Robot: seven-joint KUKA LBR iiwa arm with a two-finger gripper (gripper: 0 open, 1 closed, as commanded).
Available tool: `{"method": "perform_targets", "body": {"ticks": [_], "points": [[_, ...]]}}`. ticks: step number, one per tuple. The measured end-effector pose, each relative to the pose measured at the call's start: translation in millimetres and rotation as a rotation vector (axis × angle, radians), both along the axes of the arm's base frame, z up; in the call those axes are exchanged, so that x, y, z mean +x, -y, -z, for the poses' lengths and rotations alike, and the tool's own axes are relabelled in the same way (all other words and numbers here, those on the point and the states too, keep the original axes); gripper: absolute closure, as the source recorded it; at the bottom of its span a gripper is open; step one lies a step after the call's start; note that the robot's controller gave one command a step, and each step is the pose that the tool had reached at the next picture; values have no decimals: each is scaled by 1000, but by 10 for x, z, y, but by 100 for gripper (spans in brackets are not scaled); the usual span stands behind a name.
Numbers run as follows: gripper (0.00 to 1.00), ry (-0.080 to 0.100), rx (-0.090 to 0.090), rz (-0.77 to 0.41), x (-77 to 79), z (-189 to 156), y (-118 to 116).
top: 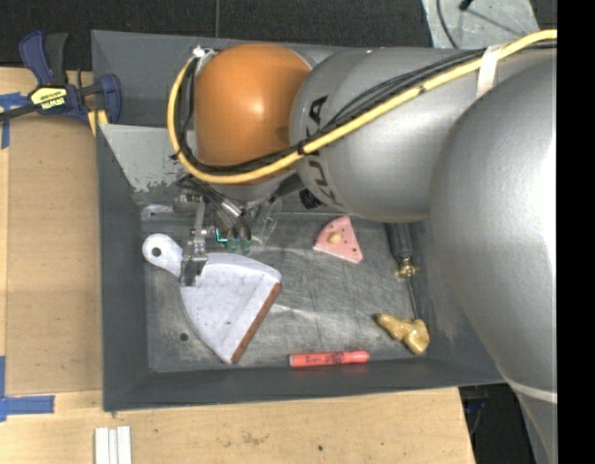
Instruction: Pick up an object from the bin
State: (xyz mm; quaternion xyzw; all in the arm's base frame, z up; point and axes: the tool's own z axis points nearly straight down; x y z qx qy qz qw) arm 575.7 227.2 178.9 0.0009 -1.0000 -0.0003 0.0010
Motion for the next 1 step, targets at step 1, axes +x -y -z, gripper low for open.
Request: {"method": "perform_targets", "body": {"ticks": [1], "points": [[0, 5, 1, 2, 16, -22, 6]]}}
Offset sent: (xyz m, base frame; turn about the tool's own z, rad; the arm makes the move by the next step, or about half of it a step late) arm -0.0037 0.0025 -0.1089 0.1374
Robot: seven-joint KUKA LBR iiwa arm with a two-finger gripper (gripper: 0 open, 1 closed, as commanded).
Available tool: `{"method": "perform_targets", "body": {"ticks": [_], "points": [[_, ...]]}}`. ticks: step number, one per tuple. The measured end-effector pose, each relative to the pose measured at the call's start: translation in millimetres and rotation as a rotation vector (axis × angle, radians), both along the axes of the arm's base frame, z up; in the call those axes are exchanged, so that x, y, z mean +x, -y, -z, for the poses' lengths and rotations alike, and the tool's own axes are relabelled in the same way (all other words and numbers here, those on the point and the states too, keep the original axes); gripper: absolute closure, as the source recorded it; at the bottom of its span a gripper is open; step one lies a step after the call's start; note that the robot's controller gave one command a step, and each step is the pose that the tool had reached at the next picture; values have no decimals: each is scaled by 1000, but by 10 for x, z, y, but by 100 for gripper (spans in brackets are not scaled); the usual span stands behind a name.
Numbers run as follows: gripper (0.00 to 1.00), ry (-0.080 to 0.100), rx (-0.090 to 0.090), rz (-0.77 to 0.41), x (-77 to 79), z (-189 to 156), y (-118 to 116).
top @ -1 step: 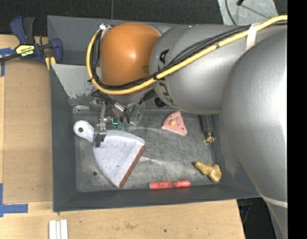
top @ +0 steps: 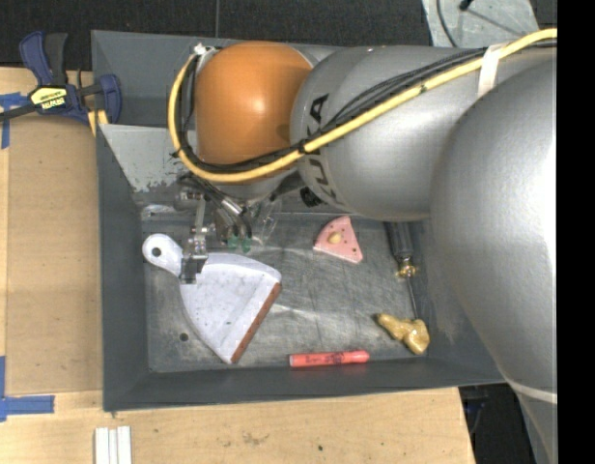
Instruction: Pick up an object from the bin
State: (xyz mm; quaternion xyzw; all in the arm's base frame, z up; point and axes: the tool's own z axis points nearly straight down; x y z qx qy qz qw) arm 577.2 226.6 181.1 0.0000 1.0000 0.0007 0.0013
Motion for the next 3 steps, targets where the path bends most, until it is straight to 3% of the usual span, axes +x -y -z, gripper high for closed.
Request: {"method": "perform_targets", "body": {"ticks": [2, 3], "points": [[0, 2, 1, 110, -30, 1096, -40], [0, -1, 0, 172, 17, 763, -52]]}}
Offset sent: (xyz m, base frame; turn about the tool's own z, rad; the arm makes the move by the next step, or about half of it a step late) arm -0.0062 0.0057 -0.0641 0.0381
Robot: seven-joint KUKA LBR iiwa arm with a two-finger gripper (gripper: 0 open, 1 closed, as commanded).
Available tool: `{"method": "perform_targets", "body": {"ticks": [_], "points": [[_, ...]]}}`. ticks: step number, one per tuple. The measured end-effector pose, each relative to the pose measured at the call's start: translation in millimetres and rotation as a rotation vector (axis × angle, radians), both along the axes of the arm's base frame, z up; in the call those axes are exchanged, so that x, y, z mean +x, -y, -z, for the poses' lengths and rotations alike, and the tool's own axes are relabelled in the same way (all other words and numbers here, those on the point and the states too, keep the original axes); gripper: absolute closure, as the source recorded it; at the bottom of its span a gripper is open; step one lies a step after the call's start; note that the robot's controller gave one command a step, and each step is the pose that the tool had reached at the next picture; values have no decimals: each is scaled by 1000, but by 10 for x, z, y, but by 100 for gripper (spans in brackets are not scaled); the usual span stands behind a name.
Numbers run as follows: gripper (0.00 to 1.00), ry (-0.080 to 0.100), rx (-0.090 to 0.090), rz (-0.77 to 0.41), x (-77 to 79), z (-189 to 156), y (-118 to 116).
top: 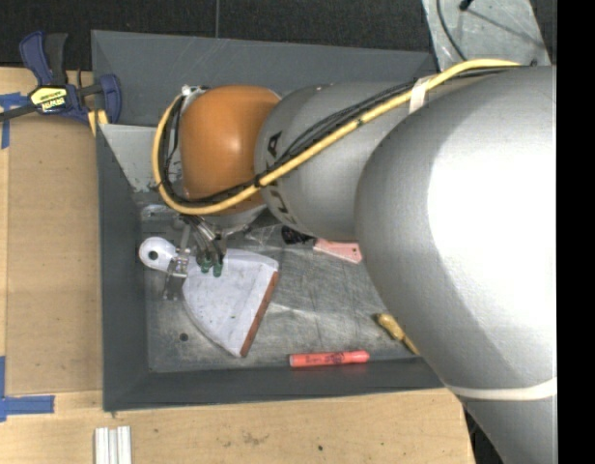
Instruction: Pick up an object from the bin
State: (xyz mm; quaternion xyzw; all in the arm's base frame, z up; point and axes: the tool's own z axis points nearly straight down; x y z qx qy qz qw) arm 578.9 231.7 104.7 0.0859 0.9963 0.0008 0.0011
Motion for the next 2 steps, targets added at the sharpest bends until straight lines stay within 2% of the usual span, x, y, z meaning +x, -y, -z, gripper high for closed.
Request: {"method": "perform_targets", "body": {"ticks": [1, 2], "points": [[0, -1, -1, 93, -21, 145, 0], [100, 12, 4, 233, -78, 287, -69]]}}
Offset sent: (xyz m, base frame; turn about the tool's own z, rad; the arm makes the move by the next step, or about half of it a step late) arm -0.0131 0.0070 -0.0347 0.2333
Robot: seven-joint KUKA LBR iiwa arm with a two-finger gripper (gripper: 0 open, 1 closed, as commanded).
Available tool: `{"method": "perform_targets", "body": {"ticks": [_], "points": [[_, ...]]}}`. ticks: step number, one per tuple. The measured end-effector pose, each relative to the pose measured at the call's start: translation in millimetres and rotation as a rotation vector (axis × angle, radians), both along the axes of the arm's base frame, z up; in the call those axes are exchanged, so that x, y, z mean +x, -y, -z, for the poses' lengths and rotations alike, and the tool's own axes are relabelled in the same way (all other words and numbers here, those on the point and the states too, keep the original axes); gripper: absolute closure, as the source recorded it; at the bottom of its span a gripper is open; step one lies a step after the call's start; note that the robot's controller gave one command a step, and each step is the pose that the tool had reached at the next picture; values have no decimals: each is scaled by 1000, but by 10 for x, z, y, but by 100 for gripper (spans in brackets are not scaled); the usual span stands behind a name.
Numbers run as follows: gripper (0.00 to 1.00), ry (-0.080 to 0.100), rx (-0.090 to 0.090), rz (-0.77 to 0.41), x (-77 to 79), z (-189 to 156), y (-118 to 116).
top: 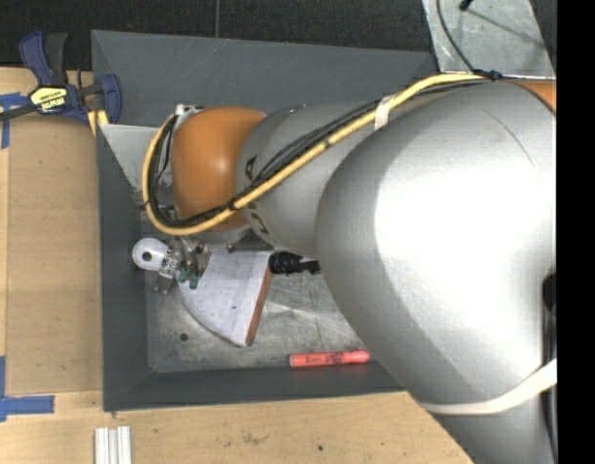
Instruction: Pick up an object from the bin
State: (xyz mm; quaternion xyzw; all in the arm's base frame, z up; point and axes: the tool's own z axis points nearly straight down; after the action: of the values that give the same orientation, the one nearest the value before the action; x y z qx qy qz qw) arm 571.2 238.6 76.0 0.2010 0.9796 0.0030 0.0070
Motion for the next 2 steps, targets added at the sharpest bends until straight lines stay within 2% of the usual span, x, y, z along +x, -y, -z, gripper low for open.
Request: {"method": "perform_targets", "body": {"ticks": [1, 2], "points": [[100, 0, 0, 0, 0, 0, 0], [100, -7, -2, 0, -18, -42, 7]]}}
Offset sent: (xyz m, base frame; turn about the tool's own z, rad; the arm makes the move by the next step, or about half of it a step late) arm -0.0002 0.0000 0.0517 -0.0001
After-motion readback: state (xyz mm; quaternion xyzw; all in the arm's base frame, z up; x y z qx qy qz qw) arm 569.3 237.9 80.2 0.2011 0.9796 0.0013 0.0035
